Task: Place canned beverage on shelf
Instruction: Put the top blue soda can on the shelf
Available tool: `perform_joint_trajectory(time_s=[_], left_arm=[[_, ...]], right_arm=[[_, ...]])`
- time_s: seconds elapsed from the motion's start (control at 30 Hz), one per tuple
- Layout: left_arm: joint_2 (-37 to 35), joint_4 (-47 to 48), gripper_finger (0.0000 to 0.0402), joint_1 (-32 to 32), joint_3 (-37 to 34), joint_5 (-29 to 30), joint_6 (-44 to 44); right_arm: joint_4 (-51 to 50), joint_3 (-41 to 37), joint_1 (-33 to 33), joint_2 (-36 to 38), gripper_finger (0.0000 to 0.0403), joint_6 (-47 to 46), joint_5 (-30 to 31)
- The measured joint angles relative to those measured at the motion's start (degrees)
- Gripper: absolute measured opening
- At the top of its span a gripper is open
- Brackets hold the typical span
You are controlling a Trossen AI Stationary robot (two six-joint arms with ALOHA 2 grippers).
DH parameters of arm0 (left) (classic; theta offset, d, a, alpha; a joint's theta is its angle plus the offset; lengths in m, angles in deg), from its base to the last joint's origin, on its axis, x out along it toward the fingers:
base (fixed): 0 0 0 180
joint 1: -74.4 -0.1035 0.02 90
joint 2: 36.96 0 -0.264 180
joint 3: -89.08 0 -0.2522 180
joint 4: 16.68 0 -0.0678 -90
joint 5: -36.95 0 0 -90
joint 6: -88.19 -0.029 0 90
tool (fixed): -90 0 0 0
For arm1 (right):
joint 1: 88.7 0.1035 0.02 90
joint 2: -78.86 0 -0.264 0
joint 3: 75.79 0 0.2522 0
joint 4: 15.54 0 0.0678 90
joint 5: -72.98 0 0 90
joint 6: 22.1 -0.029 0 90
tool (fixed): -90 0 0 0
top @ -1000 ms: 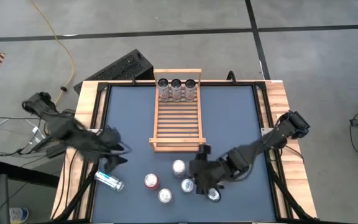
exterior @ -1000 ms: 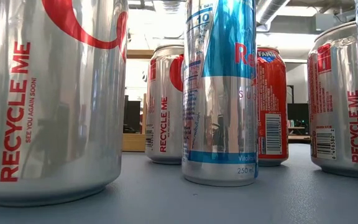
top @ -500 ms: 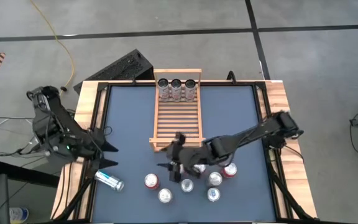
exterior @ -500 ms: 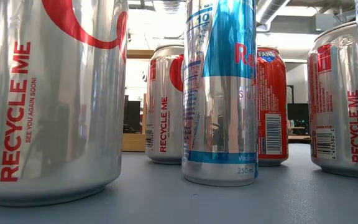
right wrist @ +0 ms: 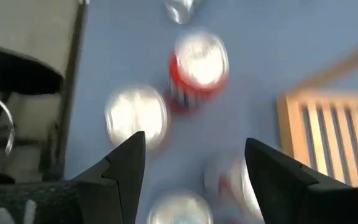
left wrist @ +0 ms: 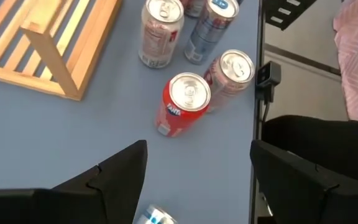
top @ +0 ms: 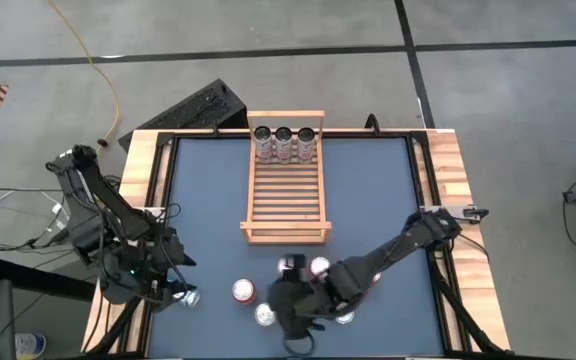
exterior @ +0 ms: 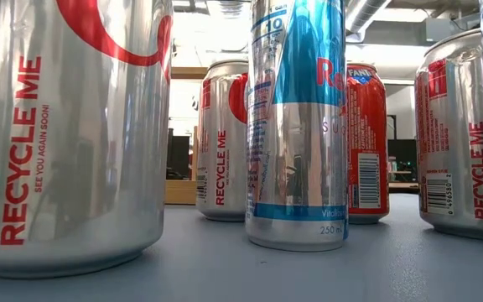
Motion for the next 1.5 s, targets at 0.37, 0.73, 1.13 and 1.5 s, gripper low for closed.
perform_joint_trajectory(time_s=[0.37,0.73,1.13,1.5], left_arm=[[0.6,0.0,0.0274,1.0,0.0,3.2,-3.1],[10.6,20.8,0.0274,1.4,0.0,-15.2,-1.6],[26.6,11.2,0.0274,5.2,0.0,-26.4,-22.9],[22.1,4.7,0.0274,6.3,-11.1,-24.9,-25.5]], right_arm=[[-12.9,-3.6,4.6,1.8,0.0249,-17.7,0.6],[-12.3,-3.6,7.3,1.7,0.0249,-20.7,0.9],[-11.4,-3.6,8.2,1.7,0.0249,-20.7,1.2],[-11.3,-3.6,8.0,1.7,0.0249,-20.7,1.4]])
